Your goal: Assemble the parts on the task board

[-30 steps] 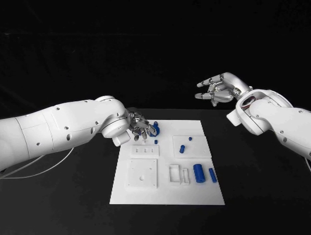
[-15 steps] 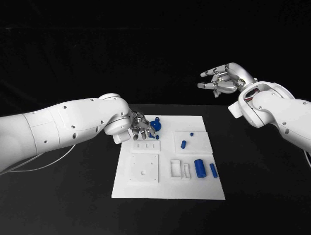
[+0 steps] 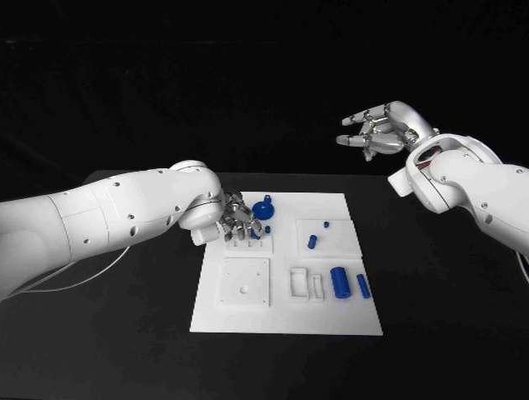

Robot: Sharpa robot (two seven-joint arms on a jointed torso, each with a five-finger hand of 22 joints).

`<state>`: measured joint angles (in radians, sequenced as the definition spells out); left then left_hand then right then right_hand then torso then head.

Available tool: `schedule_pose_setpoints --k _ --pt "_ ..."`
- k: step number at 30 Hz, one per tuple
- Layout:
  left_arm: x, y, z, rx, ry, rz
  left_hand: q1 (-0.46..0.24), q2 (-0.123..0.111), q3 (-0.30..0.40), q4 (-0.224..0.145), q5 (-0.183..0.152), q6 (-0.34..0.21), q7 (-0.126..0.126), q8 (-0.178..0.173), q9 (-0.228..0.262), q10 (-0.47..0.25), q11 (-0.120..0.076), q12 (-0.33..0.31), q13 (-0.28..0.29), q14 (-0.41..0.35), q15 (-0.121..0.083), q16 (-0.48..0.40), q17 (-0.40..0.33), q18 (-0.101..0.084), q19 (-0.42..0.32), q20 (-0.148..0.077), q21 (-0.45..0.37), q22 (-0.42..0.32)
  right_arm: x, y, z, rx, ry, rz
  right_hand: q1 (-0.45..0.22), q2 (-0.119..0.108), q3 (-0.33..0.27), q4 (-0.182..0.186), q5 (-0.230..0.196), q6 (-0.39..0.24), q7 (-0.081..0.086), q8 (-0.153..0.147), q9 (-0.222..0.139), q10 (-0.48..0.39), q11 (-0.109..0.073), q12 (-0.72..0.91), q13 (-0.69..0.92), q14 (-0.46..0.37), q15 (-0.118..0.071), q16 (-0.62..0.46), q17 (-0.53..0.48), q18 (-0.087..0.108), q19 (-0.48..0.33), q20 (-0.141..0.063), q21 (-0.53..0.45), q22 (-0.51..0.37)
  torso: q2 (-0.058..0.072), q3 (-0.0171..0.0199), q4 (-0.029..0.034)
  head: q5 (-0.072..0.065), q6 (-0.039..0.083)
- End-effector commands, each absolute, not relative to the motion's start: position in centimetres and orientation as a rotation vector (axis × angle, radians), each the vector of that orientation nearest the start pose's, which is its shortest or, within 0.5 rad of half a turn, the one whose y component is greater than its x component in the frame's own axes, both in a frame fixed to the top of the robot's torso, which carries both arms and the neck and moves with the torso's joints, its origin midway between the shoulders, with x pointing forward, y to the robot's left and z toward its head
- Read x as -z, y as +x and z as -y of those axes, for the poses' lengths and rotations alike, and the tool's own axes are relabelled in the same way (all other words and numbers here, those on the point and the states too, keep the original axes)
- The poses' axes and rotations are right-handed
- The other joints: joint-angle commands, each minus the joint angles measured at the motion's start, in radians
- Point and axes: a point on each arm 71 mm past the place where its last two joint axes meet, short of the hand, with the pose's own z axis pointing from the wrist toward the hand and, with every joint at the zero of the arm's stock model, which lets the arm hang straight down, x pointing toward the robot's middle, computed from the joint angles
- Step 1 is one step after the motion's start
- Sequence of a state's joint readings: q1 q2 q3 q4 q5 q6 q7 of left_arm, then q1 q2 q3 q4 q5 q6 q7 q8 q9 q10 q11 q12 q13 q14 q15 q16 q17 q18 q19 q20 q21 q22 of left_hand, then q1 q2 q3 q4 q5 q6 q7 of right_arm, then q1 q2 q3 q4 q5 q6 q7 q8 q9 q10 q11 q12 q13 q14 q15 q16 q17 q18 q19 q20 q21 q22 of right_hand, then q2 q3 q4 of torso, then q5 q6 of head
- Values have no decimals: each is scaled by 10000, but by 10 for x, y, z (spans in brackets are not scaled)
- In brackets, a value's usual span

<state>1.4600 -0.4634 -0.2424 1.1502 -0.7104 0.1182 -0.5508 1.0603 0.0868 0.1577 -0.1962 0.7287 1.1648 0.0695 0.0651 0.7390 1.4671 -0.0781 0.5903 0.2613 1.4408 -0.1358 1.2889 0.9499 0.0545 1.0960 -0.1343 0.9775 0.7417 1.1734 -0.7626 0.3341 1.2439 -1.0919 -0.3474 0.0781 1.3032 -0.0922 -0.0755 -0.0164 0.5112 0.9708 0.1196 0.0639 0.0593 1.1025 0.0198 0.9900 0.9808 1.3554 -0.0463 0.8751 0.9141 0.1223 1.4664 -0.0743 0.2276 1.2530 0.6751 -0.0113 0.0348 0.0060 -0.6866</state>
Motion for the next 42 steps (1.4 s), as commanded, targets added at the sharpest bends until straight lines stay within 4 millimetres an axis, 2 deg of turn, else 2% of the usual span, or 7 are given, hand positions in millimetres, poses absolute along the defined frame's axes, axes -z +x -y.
schedule_pose_setpoints --k 1,7,8,28,29,36,42 --pt "180 552 -133 4199 -3114 -23811 19 78 153 -63 57 2037 -1216 31 3458 486 -110 56 16 60 2 74 36 26 121 13 -216 340 78 561 264 -8797 3443 -13075 64 -55 2 63 44 -49 13 -39 11 -83 13 16 -13 -66 -12 49 -9 137 271 89 -55 17 -5 -4 16 8 -35" --pt "183 552 -135 4096 -3099 -23873 -13 75 235 -8 58 2100 -1243 30 3523 472 -122 157 49 71 17 195 167 52 242 63 -567 919 78 561 263 -8815 3439 -13079 61 -62 7 86 54 -72 15 -38 11 -98 14 2 -36 -71 -10 47 -13 136 270 91 -64 28 -3 -13 16 28 -58" --pt "183 552 -136 4069 -3085 -23858 -31 35 265 52 38 2091 -1225 -1 3590 504 -104 230 32 60 33 249 189 105 446 151 -1053 1654 78 561 263 -8818 3439 -13080 67 -60 16 93 54 -83 15 -40 10 -89 13 11 -34 -67 -11 50 -14 138 274 90 -67 34 -5 -11 12 40 -63" --pt "191 553 -140 3605 -2791 -23651 22 64 245 107 -67 2178 -1258 35 3726 487 -117 348 -199 91 43 342 285 131 955 215 -2603 3573 78 561 260 -8871 3426 -13133 71 -42 56 120 50 -89 17 -40 9 -93 11 0 -69 -57 -15 57 -18 139 287 87 -77 58 -2 -9 10 35 -162" --pt "191 553 -141 3564 -2781 -23619 35 53 238 124 -85 2181 -1259 35 3713 487 -117 355 -218 87 47 356 270 134 1258 236 -3400 4502 78 562 259 -8878 3426 -13140 76 -35 74 121 17 -93 15 -40 9 -92 8 -4 -82 -51 -18 63 -16 140 292 85 -77 69 -5 -10 9 48 -167" --pt "194 554 -143 3420 -2823 -23577 35 53 238 124 -85 2181 -1259 35 3713 487 -117 355 -218 87 47 356 270 134 1258 236 -3400 4502 78 561 258 -8911 3413 -13152 70 -8 94 127 -162 -93 18 -40 9 -93 12 0 -91 -55 -13 63 -17 140 289 88 -84 80 -3 -13 17 59 -181" --pt "197 554 -144 3350 -2851 -23609 50 75 225 122 -110 2170 -1256 35 3717 489 -115 346 -219 86 43 339 248 97 1524 220 -4095 5224 78 561 256 -8947 3395 -13169 62 11 109 129 -278 -110 21 -41 9 -119 12 -24 -125 -55 -11 62 -20 140 288 90 -95 86 -3 -7 -2 62 -194"
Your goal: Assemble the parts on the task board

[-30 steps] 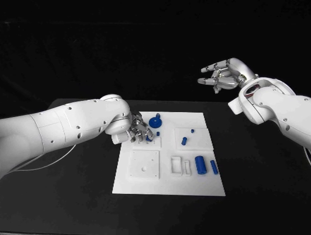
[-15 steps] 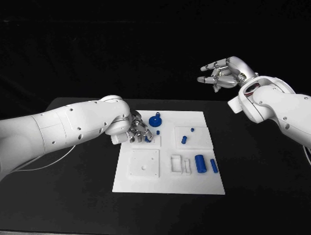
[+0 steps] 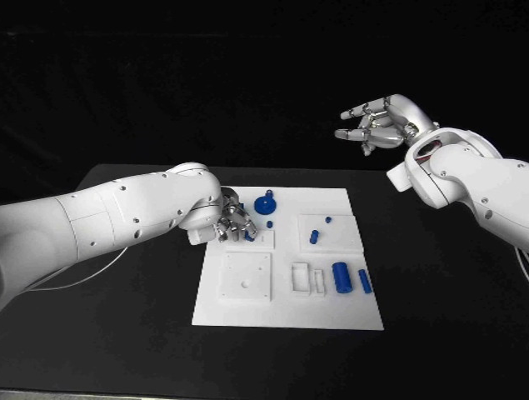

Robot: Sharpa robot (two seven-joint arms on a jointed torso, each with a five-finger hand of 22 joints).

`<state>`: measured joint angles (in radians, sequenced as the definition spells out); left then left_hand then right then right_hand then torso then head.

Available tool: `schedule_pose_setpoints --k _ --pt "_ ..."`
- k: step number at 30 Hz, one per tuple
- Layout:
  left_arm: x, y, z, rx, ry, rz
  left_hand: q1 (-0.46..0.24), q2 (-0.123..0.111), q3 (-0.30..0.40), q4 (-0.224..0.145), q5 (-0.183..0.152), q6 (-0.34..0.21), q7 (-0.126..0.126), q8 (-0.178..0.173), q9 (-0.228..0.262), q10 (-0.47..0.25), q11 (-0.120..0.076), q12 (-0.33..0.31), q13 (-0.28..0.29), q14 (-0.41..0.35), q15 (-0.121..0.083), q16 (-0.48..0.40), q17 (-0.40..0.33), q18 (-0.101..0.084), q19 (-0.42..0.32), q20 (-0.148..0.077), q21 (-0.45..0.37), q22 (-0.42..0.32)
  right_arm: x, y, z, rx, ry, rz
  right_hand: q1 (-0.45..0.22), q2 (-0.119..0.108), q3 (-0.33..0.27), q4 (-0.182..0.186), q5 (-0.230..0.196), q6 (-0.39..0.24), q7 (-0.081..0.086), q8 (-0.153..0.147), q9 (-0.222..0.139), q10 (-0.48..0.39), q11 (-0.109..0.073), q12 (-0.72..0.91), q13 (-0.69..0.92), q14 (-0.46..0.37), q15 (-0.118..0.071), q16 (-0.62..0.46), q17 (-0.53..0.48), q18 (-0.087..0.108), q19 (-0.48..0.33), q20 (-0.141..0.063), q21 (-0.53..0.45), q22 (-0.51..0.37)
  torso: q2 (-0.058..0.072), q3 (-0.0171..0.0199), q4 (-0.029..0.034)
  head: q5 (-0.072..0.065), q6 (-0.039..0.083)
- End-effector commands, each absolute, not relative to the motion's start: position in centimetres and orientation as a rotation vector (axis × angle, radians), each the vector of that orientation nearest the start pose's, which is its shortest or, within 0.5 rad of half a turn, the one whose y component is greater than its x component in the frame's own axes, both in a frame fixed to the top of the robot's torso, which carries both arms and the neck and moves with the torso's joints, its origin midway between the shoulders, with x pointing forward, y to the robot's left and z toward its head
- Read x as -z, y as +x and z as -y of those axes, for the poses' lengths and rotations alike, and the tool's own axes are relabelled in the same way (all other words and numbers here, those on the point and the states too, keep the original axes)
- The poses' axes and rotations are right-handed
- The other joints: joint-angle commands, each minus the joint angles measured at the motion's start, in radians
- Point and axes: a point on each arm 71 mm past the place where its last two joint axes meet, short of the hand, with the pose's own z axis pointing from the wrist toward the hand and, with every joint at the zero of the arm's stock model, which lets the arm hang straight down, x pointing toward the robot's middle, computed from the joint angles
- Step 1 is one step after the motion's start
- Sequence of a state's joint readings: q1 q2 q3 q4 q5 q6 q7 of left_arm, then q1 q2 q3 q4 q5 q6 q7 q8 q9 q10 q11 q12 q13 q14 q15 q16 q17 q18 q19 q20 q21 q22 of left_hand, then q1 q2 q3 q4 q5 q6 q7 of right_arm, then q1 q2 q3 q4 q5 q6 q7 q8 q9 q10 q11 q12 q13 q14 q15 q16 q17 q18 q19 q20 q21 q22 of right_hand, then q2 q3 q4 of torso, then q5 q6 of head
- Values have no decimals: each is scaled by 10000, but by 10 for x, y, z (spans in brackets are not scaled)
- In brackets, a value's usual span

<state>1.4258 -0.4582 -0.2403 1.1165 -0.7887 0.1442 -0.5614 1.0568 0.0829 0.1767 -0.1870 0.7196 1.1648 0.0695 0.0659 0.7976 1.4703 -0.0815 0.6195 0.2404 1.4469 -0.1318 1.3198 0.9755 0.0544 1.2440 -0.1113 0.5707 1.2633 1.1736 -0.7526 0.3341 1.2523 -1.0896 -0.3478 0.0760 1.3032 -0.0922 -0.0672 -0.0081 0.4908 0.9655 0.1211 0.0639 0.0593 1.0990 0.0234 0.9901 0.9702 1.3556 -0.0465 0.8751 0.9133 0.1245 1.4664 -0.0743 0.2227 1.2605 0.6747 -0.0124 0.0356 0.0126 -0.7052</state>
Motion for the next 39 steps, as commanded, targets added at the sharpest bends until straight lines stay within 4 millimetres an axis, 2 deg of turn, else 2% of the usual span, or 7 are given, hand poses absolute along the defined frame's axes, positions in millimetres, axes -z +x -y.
schedule_pose_setpoints --k 1,8,17,25,27,32,39 --pt "197 554 -144 3341 -2858 -23609 92 113 28 32 -41 2167 -1255 27 3134 459 -78 42 -13 18 8 17 -30 76 208 -16 -457 441 78 561 256 -8950 3393 -13171 62 12 25 46 -74 -57 5 -40 8 -84 -25 -25 -20 -58 -9 62 -12 118 288 91 -46 11 2 3 -10 -4 -8" --pt "198 554 -145 3308 -2896 -23603 92 113 28 32 -41 2167 -1255 27 3134 459 -78 42 -13 18 8 17 -30 76 208 -16 -457 441 78 561 256 -8963 3386 -13188 59 17 29 44 -95 -49 3 -39 9 -101 -23 -55 -55 -57 -10 63 -12 119 293 90 -48 15 -2 1 12 -21 -23" --pt "199 553 -143 3259 -2756 -23721 102 128 29 48 -75 2160 -1253 26 3133 454 -78 45 -13 22 5 23 -27 70 298 -8 -689 614 79 562 255 -8982 3385 -13220 55 17 29 30 -116 -30 1 -37 10 -86 -25 -52 -71 -53 -12 65 -13 120 298 89 -52 24 0 9 0 -12 -46" --pt "200 551 -142 2945 -2343 -23979 127 172 -23 97 -328 2194 -1254 19 3072 454 -64 35 -24 17 18 9 -46 65 322 9 -765 625 79 562 255 -8977 3389 -13245 53 26 31 7 -113 -50 2 -41 8 -103 -25 -64 -100 -54 -12 63 -16 119 300 89 -63 30 -9 10 -2 -16 -79" --pt "200 551 -141 2876 -2256 -24008 141 229 -46 140 -566 2211 -1257 18 3038 455 -62 34 -28 18 22 3 -53 63 328 14 -782 625 79 562 255 -8978 3389 -13248 53 26 31 7 -113 -50 2 -41 8 -103 -25 -64 -100 -54 -12 63 -16 119 300 89 -63 30 -5 11 1 -15 -94" --pt "201 551 -140 2770 -2093 -24033 193 338 -103 232 -905 2257 -1265 27 2996 455 -62 59 -27 34 33 26 -21 64 344 42 -815 630 79 562 254 -8982 3390 -13254 53 26 31 7 -113 -50 2 -41 8 -103 -25 -64 -100 -54 -12 63 -16 119 300 89 -63 30 -6 13 2 -12 -95" --pt "201 552 -140 2704 -1957 -24077 222 413 -145 333 -1080 2308 -1276 30 2993 454 -64 123 -12 46 50 91 57 107 356 103 -834 635 80 562 254 -8978 3397 -13275 51 33 47 -20 -31 -43 3 -40 9 -102 -28 -58 -116 -53 -13 63 -17 119 306 88 -75 37 -12 10 -7 -1 -85"
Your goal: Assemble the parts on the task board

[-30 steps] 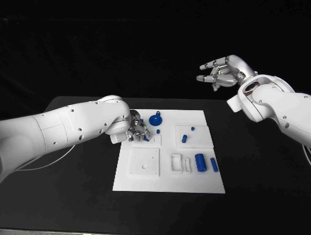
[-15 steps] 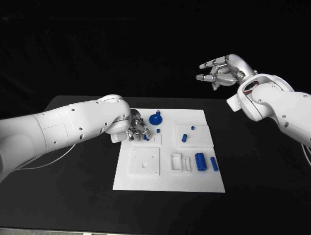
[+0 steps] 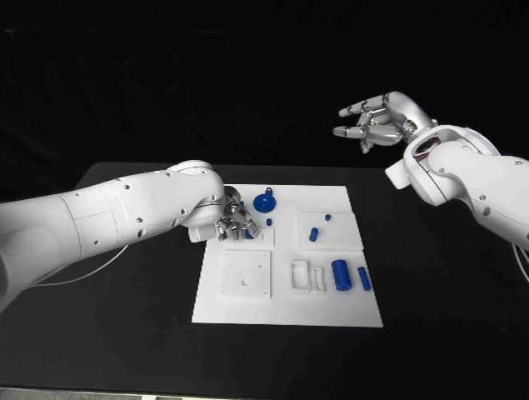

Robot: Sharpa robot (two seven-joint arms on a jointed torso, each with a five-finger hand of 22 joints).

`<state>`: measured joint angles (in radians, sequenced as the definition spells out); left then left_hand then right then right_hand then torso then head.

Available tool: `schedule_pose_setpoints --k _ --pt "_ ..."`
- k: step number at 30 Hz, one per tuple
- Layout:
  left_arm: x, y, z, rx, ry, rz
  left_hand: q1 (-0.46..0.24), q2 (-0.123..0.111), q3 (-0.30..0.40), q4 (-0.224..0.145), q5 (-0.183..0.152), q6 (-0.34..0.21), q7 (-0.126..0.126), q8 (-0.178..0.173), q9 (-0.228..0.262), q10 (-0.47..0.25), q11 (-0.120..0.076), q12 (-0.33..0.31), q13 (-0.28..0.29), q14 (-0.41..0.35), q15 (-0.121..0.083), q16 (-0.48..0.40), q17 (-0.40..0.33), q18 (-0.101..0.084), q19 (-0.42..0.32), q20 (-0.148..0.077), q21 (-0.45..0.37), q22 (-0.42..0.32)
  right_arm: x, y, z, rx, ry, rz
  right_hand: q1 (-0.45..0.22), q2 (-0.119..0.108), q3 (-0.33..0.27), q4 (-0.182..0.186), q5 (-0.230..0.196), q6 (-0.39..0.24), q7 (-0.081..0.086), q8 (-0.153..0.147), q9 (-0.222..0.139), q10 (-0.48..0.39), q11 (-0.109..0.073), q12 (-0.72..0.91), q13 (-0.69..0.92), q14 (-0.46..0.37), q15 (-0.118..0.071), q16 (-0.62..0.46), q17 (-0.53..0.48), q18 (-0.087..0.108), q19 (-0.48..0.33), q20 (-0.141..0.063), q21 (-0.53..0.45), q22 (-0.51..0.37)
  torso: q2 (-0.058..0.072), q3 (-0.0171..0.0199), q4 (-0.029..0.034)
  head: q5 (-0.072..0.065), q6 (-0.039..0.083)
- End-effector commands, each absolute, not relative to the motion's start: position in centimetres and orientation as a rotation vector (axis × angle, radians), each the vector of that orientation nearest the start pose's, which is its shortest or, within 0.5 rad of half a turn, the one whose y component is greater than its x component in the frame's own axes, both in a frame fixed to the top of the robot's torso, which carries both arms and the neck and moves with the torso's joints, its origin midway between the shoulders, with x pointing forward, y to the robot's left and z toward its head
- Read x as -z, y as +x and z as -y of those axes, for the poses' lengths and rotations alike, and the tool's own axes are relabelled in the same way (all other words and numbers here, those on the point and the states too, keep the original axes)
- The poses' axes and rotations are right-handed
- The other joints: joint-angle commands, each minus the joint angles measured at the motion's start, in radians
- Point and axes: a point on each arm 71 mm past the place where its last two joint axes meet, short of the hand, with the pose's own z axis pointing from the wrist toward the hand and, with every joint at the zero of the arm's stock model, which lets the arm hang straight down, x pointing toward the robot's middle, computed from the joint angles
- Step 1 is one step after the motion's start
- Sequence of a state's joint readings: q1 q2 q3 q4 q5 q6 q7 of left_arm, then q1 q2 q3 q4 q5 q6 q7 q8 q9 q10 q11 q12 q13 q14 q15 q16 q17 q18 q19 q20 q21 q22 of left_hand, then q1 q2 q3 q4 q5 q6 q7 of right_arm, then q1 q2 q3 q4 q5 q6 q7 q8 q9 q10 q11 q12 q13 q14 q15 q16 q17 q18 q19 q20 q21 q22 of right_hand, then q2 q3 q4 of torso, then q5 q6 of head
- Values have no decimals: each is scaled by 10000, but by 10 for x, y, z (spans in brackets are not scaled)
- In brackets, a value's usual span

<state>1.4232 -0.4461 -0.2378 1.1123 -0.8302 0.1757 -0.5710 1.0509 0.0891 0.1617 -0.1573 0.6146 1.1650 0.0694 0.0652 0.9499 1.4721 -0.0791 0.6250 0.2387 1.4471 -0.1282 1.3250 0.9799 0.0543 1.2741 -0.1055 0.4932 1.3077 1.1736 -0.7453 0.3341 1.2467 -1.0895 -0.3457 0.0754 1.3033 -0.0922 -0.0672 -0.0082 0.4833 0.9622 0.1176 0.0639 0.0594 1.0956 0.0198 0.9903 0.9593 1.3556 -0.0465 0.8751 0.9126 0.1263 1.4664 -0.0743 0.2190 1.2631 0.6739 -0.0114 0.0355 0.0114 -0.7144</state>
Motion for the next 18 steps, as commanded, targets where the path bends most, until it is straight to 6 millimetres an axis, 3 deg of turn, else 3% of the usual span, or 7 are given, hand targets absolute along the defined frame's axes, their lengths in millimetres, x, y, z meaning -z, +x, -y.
schedule_pose_setpoints --k 1,18 --pt "201 552 -140 2700 -1948 -24080 286 352 3 46 -47 2313 -1276 37 1472 436 -86 78 9 48 19 52 30 116 57 53 -59 193 80 562 254 -8979 3397 -13279 51 33 47 -19 44 -10 38 -39 8 -68 8 -60 -7 -53 -13 63 -10 101 306 87 -37 10 -3 3 -9 13 9" --pt "200 555 -133 2699 -1824 -24100 253 453 -4 250 -328 2365 -1289 40 1540 435 -80 147 -4 48 31 104 63 169 63 115 -56 195 81 563 252 -9019 3397 -13322 51 39 71 -56 110 -11 37 -40 8 -76 6 -65 -27 -55 -14 61 -11 99 308 86 -43 20 -1 7 -13 -2 7"
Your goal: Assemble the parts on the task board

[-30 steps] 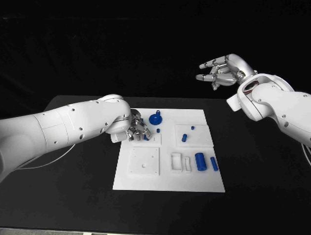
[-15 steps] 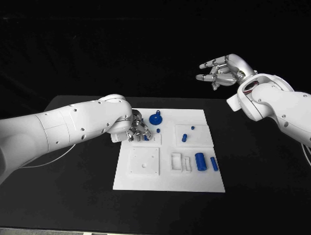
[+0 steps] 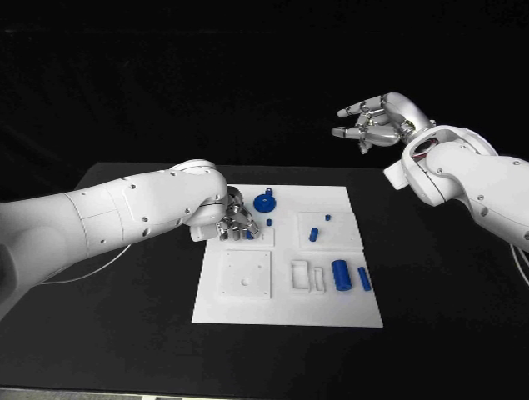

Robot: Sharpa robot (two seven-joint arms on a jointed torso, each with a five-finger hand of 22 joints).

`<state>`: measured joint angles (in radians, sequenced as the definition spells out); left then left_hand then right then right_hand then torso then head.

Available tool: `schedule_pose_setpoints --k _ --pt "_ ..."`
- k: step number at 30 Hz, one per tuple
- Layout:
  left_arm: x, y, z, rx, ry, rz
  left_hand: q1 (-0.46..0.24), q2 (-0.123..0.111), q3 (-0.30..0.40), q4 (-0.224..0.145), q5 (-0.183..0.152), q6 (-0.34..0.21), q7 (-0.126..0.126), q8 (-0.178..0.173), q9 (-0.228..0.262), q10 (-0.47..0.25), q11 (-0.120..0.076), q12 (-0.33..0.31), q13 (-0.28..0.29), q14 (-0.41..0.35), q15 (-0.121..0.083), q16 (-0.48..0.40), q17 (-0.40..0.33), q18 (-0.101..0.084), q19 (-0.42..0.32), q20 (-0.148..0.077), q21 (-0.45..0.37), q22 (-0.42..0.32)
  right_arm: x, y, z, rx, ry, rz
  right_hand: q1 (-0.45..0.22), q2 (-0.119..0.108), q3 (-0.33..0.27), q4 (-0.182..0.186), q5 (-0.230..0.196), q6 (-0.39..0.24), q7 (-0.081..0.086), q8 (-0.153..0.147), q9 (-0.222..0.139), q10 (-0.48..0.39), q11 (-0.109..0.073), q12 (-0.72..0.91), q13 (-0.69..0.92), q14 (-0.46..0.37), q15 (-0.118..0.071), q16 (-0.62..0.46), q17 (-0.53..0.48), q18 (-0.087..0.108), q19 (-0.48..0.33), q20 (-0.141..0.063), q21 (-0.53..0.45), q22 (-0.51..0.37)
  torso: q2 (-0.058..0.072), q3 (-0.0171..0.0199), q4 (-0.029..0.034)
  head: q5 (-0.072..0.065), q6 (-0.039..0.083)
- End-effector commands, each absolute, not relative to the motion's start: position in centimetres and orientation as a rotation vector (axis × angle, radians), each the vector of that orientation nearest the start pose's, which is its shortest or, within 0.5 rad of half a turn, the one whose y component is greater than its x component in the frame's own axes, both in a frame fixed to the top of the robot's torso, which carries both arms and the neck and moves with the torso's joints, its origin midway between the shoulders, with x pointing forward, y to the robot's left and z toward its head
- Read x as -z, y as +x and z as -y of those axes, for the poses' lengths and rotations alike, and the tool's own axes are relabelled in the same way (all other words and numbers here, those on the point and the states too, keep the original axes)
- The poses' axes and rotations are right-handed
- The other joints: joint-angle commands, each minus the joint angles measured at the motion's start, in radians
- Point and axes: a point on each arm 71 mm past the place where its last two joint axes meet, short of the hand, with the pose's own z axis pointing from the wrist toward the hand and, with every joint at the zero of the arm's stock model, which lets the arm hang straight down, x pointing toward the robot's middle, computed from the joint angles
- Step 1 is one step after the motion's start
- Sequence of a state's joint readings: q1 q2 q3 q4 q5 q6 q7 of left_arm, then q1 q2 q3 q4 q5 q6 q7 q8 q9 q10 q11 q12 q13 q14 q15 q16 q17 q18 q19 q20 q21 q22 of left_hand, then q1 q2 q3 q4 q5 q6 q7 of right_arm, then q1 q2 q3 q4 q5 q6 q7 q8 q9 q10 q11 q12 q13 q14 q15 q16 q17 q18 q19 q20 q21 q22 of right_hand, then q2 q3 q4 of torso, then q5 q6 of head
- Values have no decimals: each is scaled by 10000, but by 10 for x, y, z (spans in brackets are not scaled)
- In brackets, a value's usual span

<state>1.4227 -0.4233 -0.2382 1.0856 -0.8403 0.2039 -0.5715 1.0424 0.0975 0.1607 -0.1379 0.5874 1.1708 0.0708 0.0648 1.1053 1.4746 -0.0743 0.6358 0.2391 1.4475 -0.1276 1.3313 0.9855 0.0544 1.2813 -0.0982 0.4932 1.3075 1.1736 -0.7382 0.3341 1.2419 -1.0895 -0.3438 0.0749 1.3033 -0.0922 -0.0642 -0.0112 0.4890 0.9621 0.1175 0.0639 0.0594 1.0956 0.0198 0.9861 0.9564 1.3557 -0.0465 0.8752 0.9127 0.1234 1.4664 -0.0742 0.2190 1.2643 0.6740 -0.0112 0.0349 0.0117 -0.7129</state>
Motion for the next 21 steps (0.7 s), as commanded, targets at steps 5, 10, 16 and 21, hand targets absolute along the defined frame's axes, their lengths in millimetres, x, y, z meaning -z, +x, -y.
schedule_pose_setpoints --k 5,10,16,21 --pt "200 556 -132 2645 -1745 -24193 352 378 14 74 -133 2317 -1305 47 2 411 -129 52 -17 48 32 57 22 182 -14 60 -55 198 81 564 251 -9030 3400 -13338 48 40 47 -40 71 -9 37 -38 8 -74 5 -18 3 -55 -15 61 -12 128 308 85 -47 11 1 11 -16 -14 -8" --pt "200 557 -131 2589 -1724 -24236 344 398 -1 124 -261 2317 -1305 45 13 411 -128 60 -22 47 32 63 21 188 -18 68 -54 197 82 564 251 -9031 3406 -13358 47 43 57 -58 88 -8 38 -40 8 -80 5 -21 -4 -55 -16 62 -11 128 309 84 -50 12 -2 3 0 -44 1" --pt "200 558 -130 2507 -1672 -24317 349 487 -100 277 -830 2337 -1311 45 29 410 -128 73 -27 44 34 67 19 195 -16 82 -57 196 82 565 250 -9047 3407 -13387 39 50 66 -73 109 1 36 -38 9 -75 4 -14 -1 -56 -16 60 -12 127 309 85 -54 15 1 3 8 -52 -11" --pt "200 560 -130 2452 -1668 -24344 385 603 -330 548 -1564 2352 -1317 44 46 410 -128 90 -24 45 35 73 19 200 -10 94 -70 194 83 565 249 -9062 3409 -13409 39 50 66 -73 109 1 36 -38 9 -75 4 -14 -1 -56 -16 60 -12 127 309 85 -54 15 -9 6 -1 -58 -12"
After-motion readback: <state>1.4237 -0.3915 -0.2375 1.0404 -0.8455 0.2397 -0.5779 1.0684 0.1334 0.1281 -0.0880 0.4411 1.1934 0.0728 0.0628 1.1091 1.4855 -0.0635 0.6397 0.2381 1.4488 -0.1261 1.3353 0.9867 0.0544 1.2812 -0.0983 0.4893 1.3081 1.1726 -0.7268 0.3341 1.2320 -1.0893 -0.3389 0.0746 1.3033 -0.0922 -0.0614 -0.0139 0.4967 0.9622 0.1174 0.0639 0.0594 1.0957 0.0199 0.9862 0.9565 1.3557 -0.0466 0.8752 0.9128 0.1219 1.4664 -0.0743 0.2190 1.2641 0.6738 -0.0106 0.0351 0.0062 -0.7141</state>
